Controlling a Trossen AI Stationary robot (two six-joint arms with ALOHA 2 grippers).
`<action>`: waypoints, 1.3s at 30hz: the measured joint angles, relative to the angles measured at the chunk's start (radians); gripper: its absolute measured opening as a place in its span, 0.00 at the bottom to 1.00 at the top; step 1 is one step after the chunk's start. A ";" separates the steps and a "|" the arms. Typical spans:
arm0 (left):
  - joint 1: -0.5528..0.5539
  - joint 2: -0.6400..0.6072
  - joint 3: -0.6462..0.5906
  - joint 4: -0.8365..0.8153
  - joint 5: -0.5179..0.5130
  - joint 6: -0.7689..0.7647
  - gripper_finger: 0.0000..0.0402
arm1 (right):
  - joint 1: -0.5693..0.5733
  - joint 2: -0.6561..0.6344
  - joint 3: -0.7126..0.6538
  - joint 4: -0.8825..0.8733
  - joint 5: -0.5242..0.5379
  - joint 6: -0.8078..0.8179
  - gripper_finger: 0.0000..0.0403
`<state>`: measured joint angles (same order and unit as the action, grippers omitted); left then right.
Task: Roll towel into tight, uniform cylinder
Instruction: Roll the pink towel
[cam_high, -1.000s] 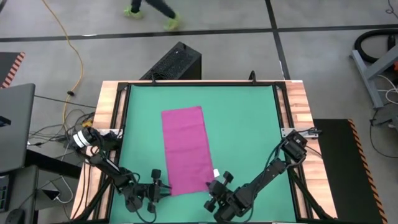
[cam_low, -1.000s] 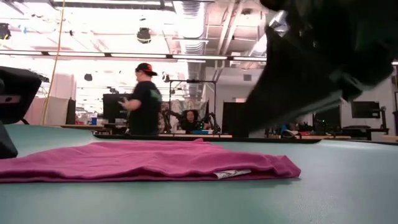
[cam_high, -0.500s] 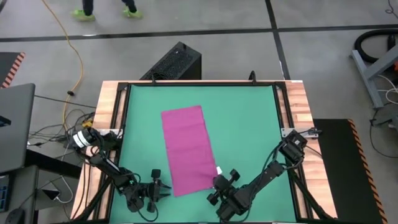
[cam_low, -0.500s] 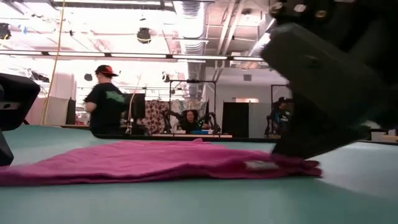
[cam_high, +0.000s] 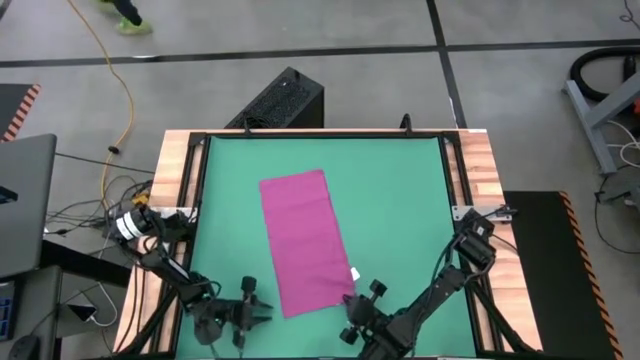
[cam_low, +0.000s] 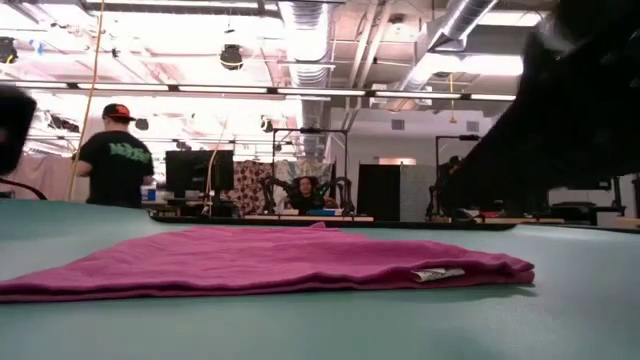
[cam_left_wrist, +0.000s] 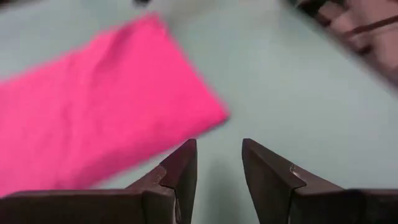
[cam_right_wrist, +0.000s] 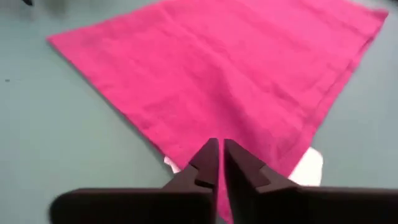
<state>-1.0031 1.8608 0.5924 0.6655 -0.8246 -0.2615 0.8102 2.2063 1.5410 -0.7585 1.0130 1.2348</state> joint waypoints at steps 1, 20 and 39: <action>0.000 -0.001 0.003 0.011 -0.005 0.038 0.30 | 0.004 0.000 0.000 -0.001 0.020 -0.004 0.16; 0.113 0.007 0.168 -0.328 0.100 0.268 0.40 | 0.019 -0.002 0.000 0.019 0.003 -0.223 0.51; 0.121 0.051 0.193 -0.257 0.171 0.444 0.40 | 0.012 -0.002 0.000 0.058 -0.001 -0.214 0.50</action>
<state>-0.8820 1.9121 0.7852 0.4087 -0.6540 0.1826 0.8225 2.2047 1.5410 -0.7007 1.0124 1.0205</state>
